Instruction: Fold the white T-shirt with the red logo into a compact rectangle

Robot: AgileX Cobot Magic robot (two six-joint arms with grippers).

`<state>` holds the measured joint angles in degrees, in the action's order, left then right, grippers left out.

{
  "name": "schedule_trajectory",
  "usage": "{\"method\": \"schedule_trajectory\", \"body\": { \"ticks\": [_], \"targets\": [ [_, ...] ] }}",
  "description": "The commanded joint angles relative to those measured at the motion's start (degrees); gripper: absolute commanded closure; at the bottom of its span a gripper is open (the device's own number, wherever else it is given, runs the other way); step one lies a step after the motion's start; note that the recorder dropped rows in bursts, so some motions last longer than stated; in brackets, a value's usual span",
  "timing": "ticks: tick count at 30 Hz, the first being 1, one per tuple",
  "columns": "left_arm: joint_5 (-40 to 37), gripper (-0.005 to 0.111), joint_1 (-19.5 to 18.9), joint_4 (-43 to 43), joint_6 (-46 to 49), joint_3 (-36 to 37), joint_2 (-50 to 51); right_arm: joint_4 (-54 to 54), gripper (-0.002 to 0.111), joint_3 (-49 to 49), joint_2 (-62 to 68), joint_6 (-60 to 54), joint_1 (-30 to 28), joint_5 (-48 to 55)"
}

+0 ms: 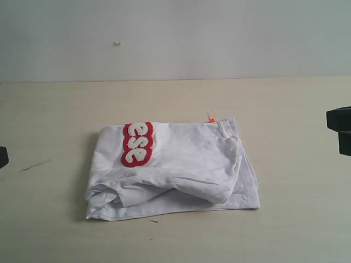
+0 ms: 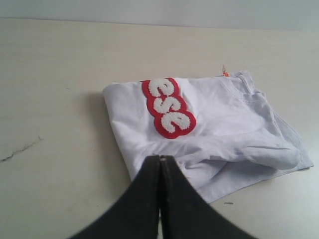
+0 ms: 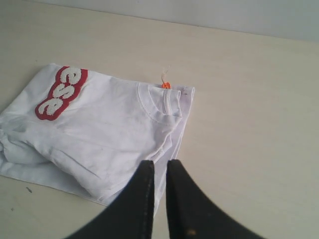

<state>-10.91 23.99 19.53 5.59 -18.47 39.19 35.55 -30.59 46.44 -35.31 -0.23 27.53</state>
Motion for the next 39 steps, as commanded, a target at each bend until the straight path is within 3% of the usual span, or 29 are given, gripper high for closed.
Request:
{"method": "schedule_trajectory", "body": {
  "ticks": [1,12,20,30,39],
  "targets": [
    [0.0,0.107,-2.7,-1.4,0.0,0.4,-1.3,0.2,0.097,0.1,-0.4,0.0,0.1,-0.8],
    [-0.1,0.107,-14.4,-4.4,4.5,0.6,-7.3,0.2,0.097,0.1,-0.4,-0.1,0.1,-0.8],
    [0.2,0.107,-19.5,-4.4,4.8,6.1,-13.7,0.2,0.097,0.1,-0.4,-0.1,0.1,-0.8],
    [6.5,0.107,-20.9,-5.2,4.9,13.6,-20.4,0.2,0.097,0.1,-0.4,-0.1,0.1,-0.8],
    [7.7,0.107,-20.9,-5.9,5.7,15.1,-20.7,0.2,0.097,0.1,-0.4,-0.1,0.1,-0.8]
  ]
}}
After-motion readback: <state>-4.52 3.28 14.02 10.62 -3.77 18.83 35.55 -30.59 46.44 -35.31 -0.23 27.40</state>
